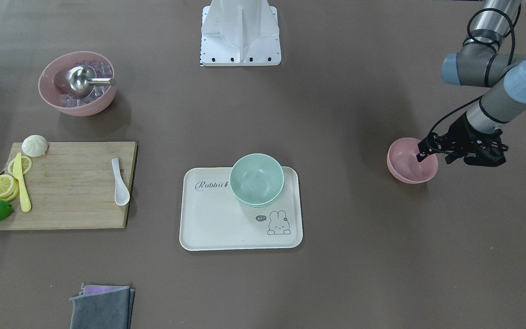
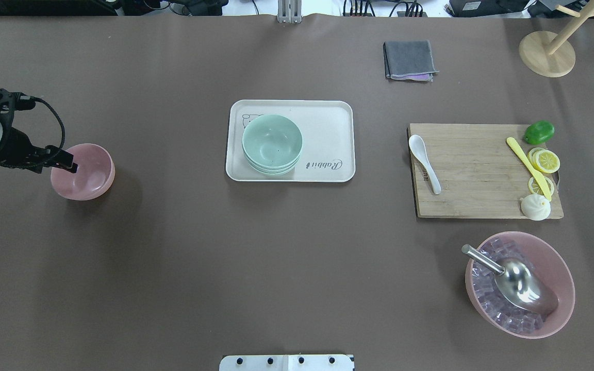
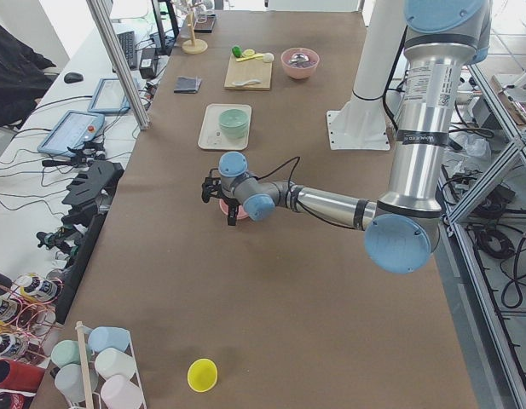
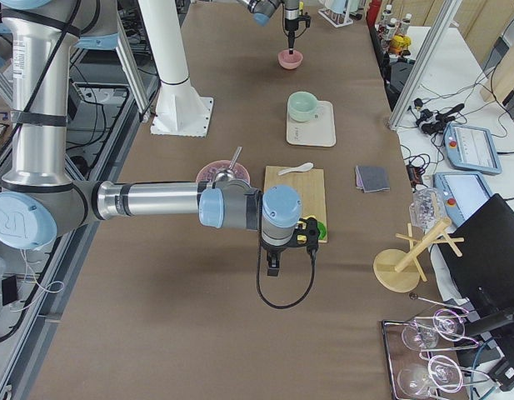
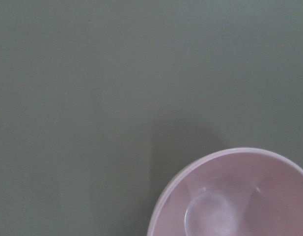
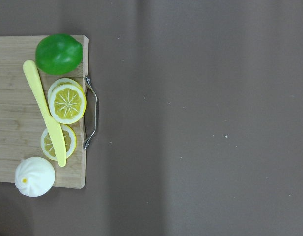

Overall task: Stack pink bowl on green and place spoon
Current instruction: 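Reach the left gripper to the pink bowl rim and grasp it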

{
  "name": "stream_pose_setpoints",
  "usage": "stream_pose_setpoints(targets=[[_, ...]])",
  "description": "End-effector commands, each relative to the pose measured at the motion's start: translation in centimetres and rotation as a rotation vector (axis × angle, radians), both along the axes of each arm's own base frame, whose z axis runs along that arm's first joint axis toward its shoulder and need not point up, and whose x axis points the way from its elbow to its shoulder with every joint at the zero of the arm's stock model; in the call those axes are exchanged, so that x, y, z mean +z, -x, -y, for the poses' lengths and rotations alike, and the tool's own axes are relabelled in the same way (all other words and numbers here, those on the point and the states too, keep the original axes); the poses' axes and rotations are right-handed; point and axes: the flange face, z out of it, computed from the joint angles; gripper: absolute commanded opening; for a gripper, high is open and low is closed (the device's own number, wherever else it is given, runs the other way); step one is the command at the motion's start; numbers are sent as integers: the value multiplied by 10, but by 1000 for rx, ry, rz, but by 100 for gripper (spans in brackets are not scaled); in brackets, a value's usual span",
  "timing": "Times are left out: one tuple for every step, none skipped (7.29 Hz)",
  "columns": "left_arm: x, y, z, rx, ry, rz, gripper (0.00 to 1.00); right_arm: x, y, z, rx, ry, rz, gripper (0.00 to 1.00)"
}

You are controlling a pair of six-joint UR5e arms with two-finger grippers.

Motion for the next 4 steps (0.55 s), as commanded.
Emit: stream_pose_setpoints(targets=[[1,-2,-2,11,6,-5,49,0,1,0,-2,-1,0,100],[1,-2,-5,23,14,-14,21,0,3,0,-6,0,0,100],[10,2,-10,24,28,-6,0,1,3,0,-8,2,-1,100],[9,4,-11,23,28,-8,0,1,4,0,-10,2,0,100]])
